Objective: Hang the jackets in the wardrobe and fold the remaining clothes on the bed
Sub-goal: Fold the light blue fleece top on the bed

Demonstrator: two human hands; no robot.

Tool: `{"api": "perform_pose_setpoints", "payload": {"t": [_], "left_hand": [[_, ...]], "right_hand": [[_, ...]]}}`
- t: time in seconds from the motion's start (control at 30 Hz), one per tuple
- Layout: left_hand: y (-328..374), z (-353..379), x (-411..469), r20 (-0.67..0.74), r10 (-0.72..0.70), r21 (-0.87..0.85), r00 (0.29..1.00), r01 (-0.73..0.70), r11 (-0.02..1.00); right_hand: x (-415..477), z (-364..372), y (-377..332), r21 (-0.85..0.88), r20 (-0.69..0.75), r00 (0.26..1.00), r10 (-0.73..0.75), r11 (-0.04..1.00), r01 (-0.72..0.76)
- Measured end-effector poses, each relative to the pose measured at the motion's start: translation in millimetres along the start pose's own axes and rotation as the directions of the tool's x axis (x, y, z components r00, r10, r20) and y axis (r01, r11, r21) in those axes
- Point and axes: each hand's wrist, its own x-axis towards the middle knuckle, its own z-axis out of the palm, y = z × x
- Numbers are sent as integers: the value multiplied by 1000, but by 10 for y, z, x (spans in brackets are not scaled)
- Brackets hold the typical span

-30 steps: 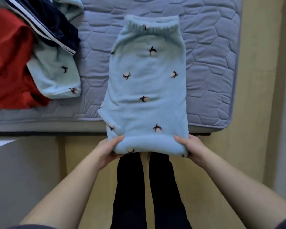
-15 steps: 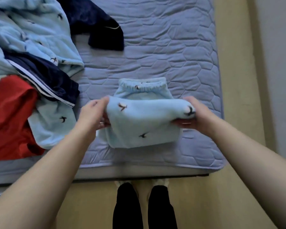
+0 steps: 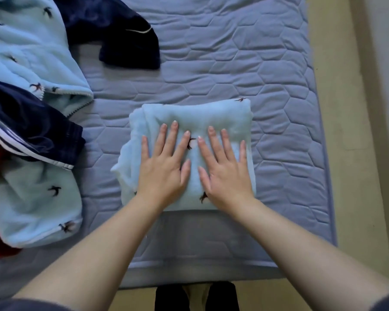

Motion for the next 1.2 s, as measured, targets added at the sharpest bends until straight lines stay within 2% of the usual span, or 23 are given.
{"api": "perform_pose_setpoints", "payload": {"t": [0.1,0.23,0.37,0.47,0.53,0.57,0.63,0.7,0.77,0.8,0.83,0.93,1.03,1.13,1.17,1.2], "left_hand": [[-149,330,303,-43,-20,59,999,22,998],[-304,764,511,-105,23,93,994,-13,996],[-289,688,477,-171,26,25,985,-22,999],[-320,356,306,-302,-105,-271,947,21,962],[-459,174,227,-394,-278,-474,876,66,878],[-562,73,222,-390,-377,-556,840,112,824],[-728,-106,269,-291,-492,-614,820,235,754],[-817,-220,384,-213,-481,-535,850,310,786],[-849,-275,514,-73,-526,-520,847,418,745],[-853,-282,585,6,-560,-529,829,478,701],[-854,-271,659,58,-569,-517,820,512,686],[-906,-230,785,39,-546,-485,837,494,722],[-1064,-142,743,52,-648,-590,760,547,594],[-1121,-97,725,252,-674,-689,695,618,379],[-1125,-125,755,290,-657,-700,696,622,351],[-1133,-168,807,287,-634,-692,719,613,381]], "right_hand": [[341,346,175,-75,38,999,26,997,-23],[523,818,373,-129,-7,1000,22,991,-23],[525,777,361,-86,-28,1000,3,996,-5],[423,445,338,187,-76,997,21,982,-6],[327,241,387,425,-176,975,134,904,-48],[330,138,414,505,-228,950,213,860,-71],[434,-31,441,623,-183,885,429,747,-233],[654,-157,467,680,-27,800,599,597,-425],[865,-233,493,700,96,713,694,463,-545],[940,-256,501,691,131,690,712,433,-578],[995,-271,504,675,145,685,714,434,-596],[1055,-284,556,620,90,688,720,500,-605],[1060,-265,695,571,34,645,763,515,-639],[1087,-235,724,559,67,643,763,505,-658],[1106,-239,708,566,58,644,763,506,-650],[1126,-252,699,570,39,649,760,517,-639]]}}
